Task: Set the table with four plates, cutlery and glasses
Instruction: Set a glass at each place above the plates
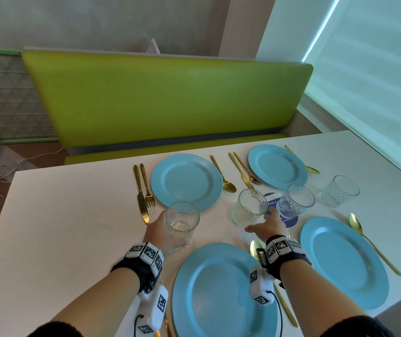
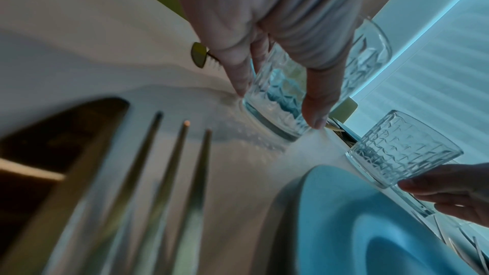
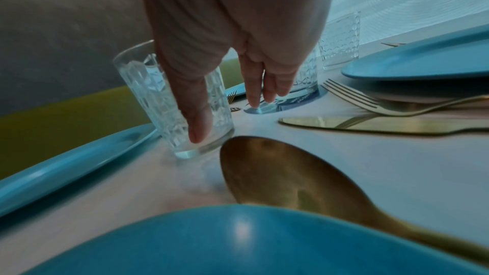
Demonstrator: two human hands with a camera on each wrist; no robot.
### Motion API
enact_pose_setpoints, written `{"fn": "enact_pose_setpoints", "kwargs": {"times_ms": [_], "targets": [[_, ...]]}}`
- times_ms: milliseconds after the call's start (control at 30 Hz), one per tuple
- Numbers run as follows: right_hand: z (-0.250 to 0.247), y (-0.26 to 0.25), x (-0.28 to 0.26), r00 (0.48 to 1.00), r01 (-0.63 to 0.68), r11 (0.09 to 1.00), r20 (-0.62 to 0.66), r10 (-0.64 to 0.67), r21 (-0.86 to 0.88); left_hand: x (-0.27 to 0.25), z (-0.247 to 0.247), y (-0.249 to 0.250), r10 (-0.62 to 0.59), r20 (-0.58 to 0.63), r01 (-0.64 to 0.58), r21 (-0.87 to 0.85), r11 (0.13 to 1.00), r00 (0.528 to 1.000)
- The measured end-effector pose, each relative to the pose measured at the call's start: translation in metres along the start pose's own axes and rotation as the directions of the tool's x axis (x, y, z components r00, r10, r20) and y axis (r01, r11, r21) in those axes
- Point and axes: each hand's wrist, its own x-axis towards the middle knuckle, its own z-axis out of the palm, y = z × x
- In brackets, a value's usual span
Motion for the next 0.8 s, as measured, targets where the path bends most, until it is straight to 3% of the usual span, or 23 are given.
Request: {"fn": "enact_pose_setpoints", "kwargs": {"times_ms": [800], "targets": [[-0.015, -0.003, -0.026, 1.000, 0.001, 1.000, -0.010, -0.002, -0.020, -0.005, -0.009, 0.001, -0.025, 0.075, 0.020, 0.070, 0.997, 0.997]]}}
